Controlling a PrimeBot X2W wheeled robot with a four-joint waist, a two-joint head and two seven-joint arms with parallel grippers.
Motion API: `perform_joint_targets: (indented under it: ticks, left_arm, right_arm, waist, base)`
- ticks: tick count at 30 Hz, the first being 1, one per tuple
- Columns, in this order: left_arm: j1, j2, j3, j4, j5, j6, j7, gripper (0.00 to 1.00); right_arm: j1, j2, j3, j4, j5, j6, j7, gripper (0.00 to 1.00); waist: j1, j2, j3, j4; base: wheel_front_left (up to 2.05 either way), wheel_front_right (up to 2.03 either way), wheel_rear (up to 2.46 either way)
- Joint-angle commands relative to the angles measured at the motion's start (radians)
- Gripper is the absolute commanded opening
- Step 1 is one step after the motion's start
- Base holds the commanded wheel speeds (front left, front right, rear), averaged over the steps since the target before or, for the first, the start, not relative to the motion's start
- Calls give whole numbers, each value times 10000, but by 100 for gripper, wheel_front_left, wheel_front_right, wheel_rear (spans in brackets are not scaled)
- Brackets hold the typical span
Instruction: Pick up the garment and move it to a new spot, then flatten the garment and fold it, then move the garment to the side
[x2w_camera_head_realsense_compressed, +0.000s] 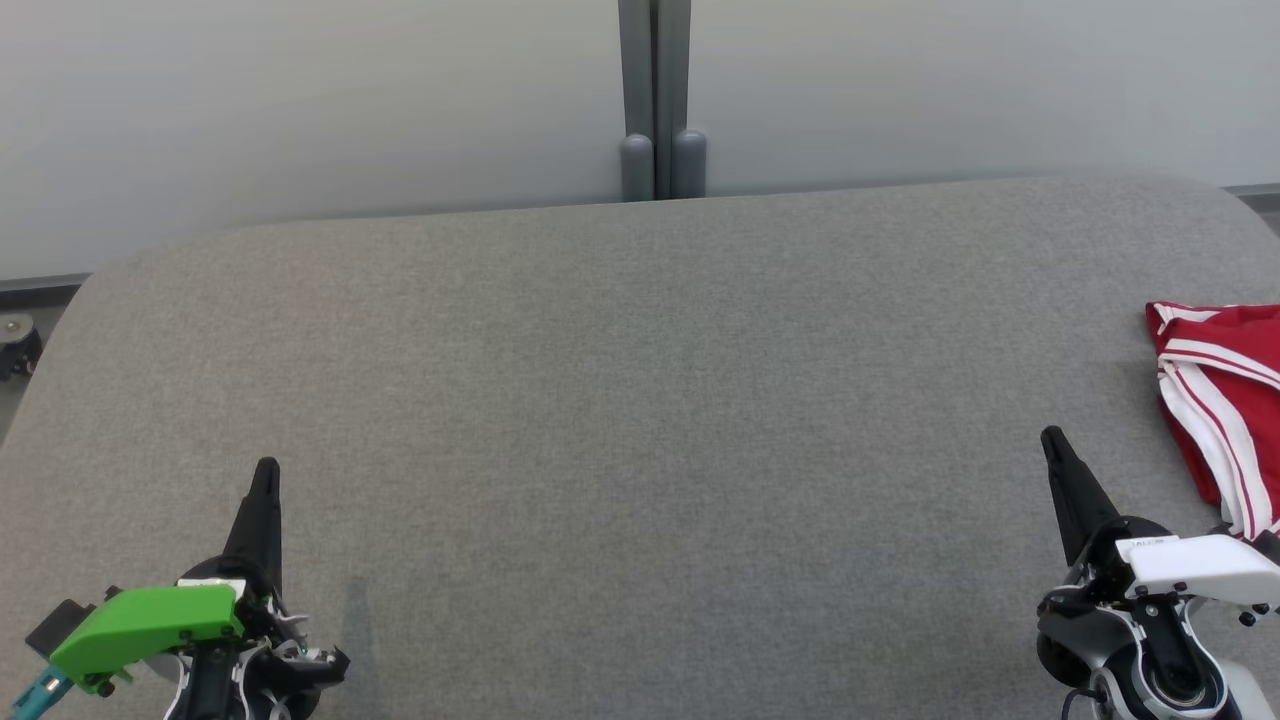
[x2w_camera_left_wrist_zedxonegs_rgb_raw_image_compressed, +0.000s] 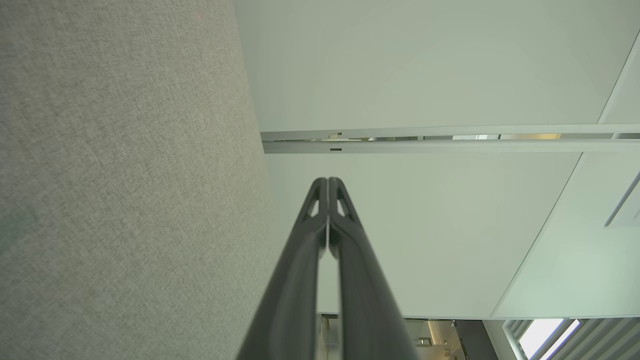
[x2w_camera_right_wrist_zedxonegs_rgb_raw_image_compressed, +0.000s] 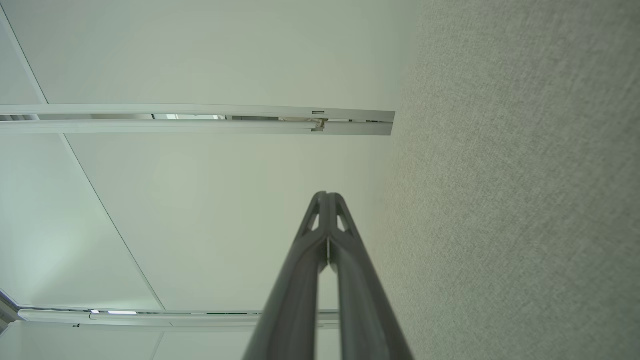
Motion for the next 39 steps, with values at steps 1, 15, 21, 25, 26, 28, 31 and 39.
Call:
perform_joint_targets:
  ticks: [1,15,21,25,26,28,31,39]
  left_arm:
    - [-131,73,17,-39,-33,-42,36,0]
    - [-130,73,16,-38,-35,-42,37,0]
    - [-130,73,16,-38,-36,-42,36,0]
    - [-130,73,15,-38,-36,-42,35,0]
    - [-130,73,15,-38,-36,-42,35,0]
    - [-130,73,15,-38,-36,-42,35,0]
    - [-130,72,15,-38,-36,-42,34,0]
    - [-130,72,15,-38,-36,-42,34,0]
  right_arm:
    - [130,-53,-21,-34,19,0,37,0]
    - [130,-53,-21,-34,19,0,37,0]
    - [130,-53,-21,-34,19,0,37,0]
    - [130,-53,-21,-34,19,0,37,0]
    - [130,-53,-21,-34,19,0,37,0]
    - [130,-53,-21,-34,19,0,37,0]
    - [130,-53,-21,-34,19,0,37,0]
    - [129,-53,-21,-34,19,0,36,0]
  waist:
    - [0,0,0,0]
    - [0,0,0,0]
    - [0,0,0,0]
    - [0,0,0,0]
    - [0,0,0,0]
    - [0,0,0,0]
    - [0,0,0,0]
    - [0,0,0,0]
  base:
    - [0,0,0]
    - [0,0,0]
    - [0,0,0]
    - [0,0,0]
    - [0,0,0]
    - [0,0,0]
    - [0,0,0]
    - [0,0,0]
